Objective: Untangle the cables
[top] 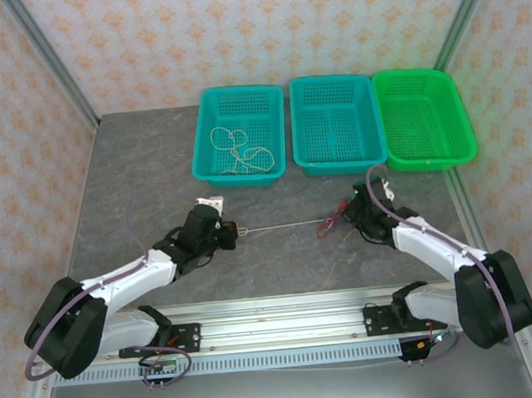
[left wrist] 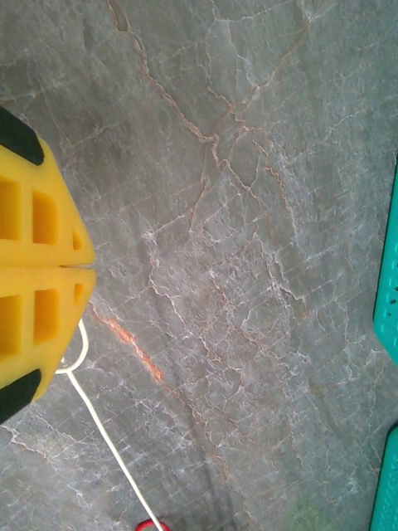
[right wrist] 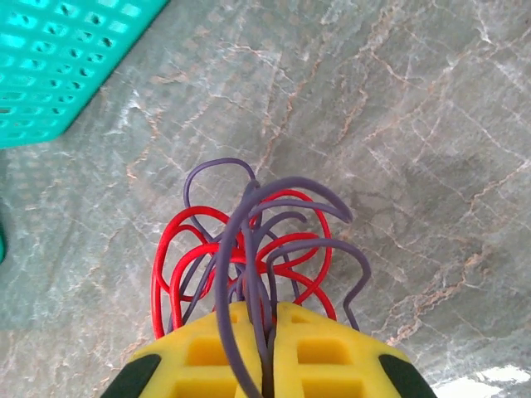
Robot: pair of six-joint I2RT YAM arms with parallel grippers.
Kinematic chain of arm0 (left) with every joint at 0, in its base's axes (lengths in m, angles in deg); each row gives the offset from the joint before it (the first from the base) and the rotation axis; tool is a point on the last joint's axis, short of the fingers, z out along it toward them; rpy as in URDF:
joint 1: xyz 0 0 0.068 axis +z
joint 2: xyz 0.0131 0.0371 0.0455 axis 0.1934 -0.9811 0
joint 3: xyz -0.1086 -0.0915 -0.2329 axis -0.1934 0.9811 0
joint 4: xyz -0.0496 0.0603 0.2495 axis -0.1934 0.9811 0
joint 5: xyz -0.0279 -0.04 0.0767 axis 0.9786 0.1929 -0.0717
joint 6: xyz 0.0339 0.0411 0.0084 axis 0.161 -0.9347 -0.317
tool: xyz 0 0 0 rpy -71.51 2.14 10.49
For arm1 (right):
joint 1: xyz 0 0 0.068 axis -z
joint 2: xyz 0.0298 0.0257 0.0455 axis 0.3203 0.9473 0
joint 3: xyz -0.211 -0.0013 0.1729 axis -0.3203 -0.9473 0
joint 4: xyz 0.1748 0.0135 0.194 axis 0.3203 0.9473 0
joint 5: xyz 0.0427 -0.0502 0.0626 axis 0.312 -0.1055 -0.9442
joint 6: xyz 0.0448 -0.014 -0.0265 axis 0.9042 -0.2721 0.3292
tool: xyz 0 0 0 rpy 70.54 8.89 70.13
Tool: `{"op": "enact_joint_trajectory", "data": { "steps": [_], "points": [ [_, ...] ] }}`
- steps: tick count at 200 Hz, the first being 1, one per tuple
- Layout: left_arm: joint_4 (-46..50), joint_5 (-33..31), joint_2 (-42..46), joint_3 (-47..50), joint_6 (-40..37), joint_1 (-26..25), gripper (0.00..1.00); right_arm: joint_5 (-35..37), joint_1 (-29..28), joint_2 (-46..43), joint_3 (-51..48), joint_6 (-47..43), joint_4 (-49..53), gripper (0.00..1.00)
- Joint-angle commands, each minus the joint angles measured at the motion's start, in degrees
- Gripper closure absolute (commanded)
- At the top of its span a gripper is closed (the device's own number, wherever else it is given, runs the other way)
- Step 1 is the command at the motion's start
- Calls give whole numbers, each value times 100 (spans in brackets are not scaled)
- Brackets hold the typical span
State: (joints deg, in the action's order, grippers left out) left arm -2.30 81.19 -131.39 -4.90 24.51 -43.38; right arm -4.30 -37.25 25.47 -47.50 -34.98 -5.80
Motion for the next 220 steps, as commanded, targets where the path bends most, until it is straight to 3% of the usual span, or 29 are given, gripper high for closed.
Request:
{"op": "enact_joint_trajectory", "data": {
  "steps": [1,13,30,52,73,110,141,172,208,220],
  "points": [
    [443,-242,-43,68,-114,89,100,-115,174,103,-231,-413,-483,100],
    [216,-121,-120,69,-204,-130,93,-913,144,383,-205,-552,-857,100],
    [-16,13,-227,-22,-487,-538,80,-1433,21,705,30,-746,-917,100],
    [-72,16,-235,-158,-733,-863,62,-1533,-157,909,328,-985,-763,100],
    [-35,-112,-82,-245,-879,-967,56,-1493,-245,928,439,-1075,-694,100],
    [-391,701,-121,-613,-1446,-1326,50,-1513,-347,981,523,-1167,-684,100],
    [-675,1257,-830,-1121,-1481,-1742,50,-1514,-398,1052,540,-1127,-676,100],
    [-981,828,-1767,-1547,-1184,-2130,50,-1522,-420,1094,522,-1099,-666,100],
    [-1384,469,-2808,-1970,-784,-2172,50,-1535,-429,1102,557,-1111,-600,100],
    [-1533,325,-2993,-2047,-639,-2176,55,-1523,-429,1089,592,-1126,-537,100]
  ]
}}
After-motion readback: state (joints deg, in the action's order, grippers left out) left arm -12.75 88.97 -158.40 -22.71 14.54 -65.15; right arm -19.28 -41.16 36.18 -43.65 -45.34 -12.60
